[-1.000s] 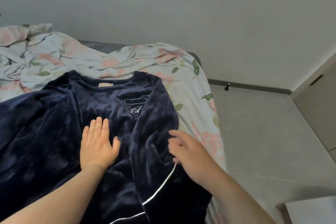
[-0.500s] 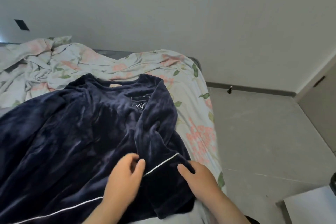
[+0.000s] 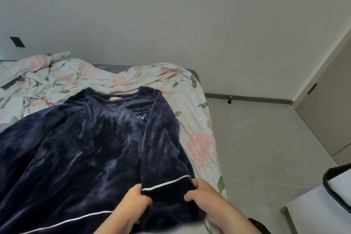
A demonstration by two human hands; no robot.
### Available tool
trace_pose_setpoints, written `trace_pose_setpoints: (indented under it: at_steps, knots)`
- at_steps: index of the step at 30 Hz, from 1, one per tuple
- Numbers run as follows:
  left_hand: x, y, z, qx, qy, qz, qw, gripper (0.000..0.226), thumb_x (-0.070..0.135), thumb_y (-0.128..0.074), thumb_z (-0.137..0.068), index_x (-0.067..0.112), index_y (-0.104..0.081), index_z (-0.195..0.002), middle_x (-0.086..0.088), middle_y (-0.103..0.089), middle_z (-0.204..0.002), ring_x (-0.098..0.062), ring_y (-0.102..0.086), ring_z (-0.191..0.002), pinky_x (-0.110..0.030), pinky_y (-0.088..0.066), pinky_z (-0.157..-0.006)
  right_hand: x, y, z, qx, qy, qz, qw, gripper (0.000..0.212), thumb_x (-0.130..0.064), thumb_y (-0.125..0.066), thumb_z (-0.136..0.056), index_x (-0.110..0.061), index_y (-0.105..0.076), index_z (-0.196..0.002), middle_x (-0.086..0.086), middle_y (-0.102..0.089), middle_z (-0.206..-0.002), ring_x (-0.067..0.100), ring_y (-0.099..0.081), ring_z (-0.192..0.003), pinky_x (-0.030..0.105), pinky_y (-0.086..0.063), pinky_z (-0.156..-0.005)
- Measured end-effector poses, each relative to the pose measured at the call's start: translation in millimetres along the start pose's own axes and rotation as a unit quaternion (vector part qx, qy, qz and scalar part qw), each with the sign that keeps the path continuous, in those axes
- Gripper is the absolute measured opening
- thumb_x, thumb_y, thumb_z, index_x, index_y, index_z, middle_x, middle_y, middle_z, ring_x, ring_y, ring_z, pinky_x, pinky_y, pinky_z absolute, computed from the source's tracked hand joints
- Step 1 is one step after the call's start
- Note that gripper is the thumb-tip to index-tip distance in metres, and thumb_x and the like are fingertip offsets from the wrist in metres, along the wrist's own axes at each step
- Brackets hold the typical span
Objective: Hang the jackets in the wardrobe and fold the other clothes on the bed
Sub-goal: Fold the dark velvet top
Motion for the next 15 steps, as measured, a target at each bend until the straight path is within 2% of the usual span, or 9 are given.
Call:
trace_pose_setpoints:
  at_steps: [2,4,6,8,10,12,13,15]
  knots:
    - [0,5,-3,-0.02,0.023,-0.032,0.999,0.029,0.01,-0.069,-0.063,0.009,-0.067,-0.093,-0.009,-0.072,-0.075,-0.026,-0.07,-0.071,-0.034,-0.056,-0.056,-8,1,-1,-0.01,0.009,-0.004,1.0,0.03,-0.029,-0.07,-0.065,-0.01,-0.064,-0.086,0.006,-0.073,-0.084,0.024,-0.072,-0.081,0.032,-0.054,-0.073]
    - [9,14,-15,-0.005,0.02,0.0,1.0,0.022,0.022,-0.074,-0.071,0.011,-0.068,-0.089,0.002,-0.068,-0.061,-0.017,-0.066,-0.058,-0.027,-0.051,-0.05,-24,9,-7,0.029,0.041,-0.006,0.999,0.025,-0.04,-0.068,-0.073,-0.019,-0.054,-0.069,0.005,-0.058,-0.068,0.022,-0.061,-0.062,0.029,-0.041,-0.061]
    - [25,25,-35,0.039,-0.015,-0.002,0.999,0.023,0.031,-0.073,-0.08,0.01,-0.068,-0.086,0.006,-0.063,-0.055,-0.01,-0.06,-0.05,-0.023,-0.046,-0.047,-42,16,-15,0.076,0.075,-0.004,0.994,0.034,-0.036,-0.063,-0.08,-0.025,-0.039,-0.059,0.002,-0.037,-0.059,0.016,-0.038,-0.048,0.027,-0.025,-0.052]
    - [42,31,-56,0.055,-0.044,0.005,0.997,0.028,0.037,-0.074,-0.08,0.01,-0.067,-0.084,0.007,-0.065,-0.058,-0.008,-0.06,-0.052,-0.022,-0.044,-0.048,-60,17,-24,0.101,0.085,-0.013,0.991,0.034,-0.031,-0.06,-0.079,-0.025,-0.033,-0.058,0.003,-0.03,-0.059,0.017,-0.028,-0.047,0.027,-0.019,-0.05]
    - [54,26,-76,0.018,-0.052,0.041,0.998,0.032,0.039,-0.076,-0.076,0.01,-0.068,-0.089,0.003,-0.074,-0.073,-0.012,-0.07,-0.064,-0.027,-0.051,-0.057,-72,13,-40,0.091,0.072,-0.028,0.993,0.026,-0.03,-0.059,-0.075,-0.02,-0.039,-0.062,0.008,-0.035,-0.063,0.019,-0.033,-0.054,0.027,-0.025,-0.053]
    - [62,21,-94,0.004,-0.056,0.085,0.995,0.039,0.039,-0.078,-0.072,0.014,-0.068,-0.1,-0.002,-0.077,-0.089,-0.02,-0.074,-0.08,-0.038,-0.059,-0.072,-77,6,-57,0.058,0.046,-0.055,0.996,0.02,-0.027,-0.061,-0.079,-0.013,-0.054,-0.067,0.006,-0.052,-0.065,0.021,-0.049,-0.058,0.027,-0.039,-0.056]
    - [64,19,-100,0.014,-0.065,0.101,0.993,0.04,0.037,-0.079,-0.072,0.017,-0.066,-0.104,-0.002,-0.077,-0.092,-0.022,-0.074,-0.083,-0.041,-0.059,-0.076,-79,1,-65,0.036,0.032,-0.091,0.995,0.018,-0.025,-0.062,-0.084,-0.009,-0.065,-0.077,0.005,-0.062,-0.069,0.022,-0.059,-0.062,0.028,-0.048,-0.058]
    - [62,16,-116,0.02,-0.067,0.11,0.991,0.035,0.026,-0.077,-0.077,0.019,-0.065,-0.109,-0.002,-0.076,-0.094,-0.023,-0.074,-0.085,-0.044,-0.06,-0.079,-83,-9,-84,-0.001,0.016,-0.158,0.987,0.021,-0.02,-0.06,-0.092,-0.004,-0.07,-0.099,0.008,-0.075,-0.085,0.023,-0.073,-0.077,0.032,-0.058,-0.066]
Point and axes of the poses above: each hand's wrist, its own z-axis away from the middle knuckle, its own y-axis out of the back of the hand, x = y × z, the point moved 6 cm from there along -z, towards the middle knuckle
